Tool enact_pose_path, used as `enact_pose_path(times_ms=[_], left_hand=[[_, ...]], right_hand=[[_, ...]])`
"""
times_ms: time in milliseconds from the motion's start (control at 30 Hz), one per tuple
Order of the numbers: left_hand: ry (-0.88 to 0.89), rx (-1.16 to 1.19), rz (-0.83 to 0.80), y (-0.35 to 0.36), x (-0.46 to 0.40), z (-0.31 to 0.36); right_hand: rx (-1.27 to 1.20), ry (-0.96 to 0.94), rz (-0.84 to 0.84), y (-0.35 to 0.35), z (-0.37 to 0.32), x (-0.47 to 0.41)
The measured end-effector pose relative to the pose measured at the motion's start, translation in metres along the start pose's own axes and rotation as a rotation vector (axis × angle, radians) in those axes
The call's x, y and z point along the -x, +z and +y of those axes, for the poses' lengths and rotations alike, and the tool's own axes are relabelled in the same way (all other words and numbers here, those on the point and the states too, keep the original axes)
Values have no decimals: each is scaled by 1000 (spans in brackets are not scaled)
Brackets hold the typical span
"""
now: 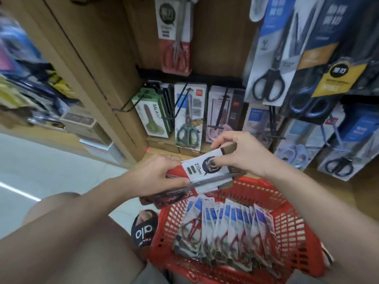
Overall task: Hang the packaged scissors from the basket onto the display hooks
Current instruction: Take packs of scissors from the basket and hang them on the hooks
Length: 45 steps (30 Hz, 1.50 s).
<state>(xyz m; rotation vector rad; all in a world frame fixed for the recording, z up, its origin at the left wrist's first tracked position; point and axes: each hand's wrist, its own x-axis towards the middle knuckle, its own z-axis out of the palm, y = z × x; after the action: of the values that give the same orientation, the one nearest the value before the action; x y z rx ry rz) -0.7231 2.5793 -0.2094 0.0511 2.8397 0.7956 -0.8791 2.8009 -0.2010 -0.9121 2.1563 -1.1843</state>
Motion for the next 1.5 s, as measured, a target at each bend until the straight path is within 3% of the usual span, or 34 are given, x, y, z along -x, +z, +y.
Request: enact_pose_path(times_ms=[200, 367, 467, 600, 700, 1033, 1233, 1500], left_hand=[[-96, 327, 407, -47, 44, -22], [-131, 531, 758, -72, 32, -38], [-120, 587, 876, -87, 21, -38], [-225, 660, 1012, -97, 12, -54], [-357, 621, 1084, -101, 13, -69], [-563, 513, 1241, -111, 33, -96], [-583, 516, 1349, -119, 39, -109], [-682, 467, 1431, -122, 31, -107]], right_hand=[[-435, -33, 175, 8, -41, -21], [-429, 10, 119, 35, -85, -41], [-392, 1, 59, 58, -117, -62], [-408, -78, 132, 87, -147, -93], [-454, -81, 113, 102, -157, -113], [-451, -130, 149, 124, -168, -135], [-466, -316, 148, 112, -176, -144], [-504, -318, 152, 110, -190, -167]])
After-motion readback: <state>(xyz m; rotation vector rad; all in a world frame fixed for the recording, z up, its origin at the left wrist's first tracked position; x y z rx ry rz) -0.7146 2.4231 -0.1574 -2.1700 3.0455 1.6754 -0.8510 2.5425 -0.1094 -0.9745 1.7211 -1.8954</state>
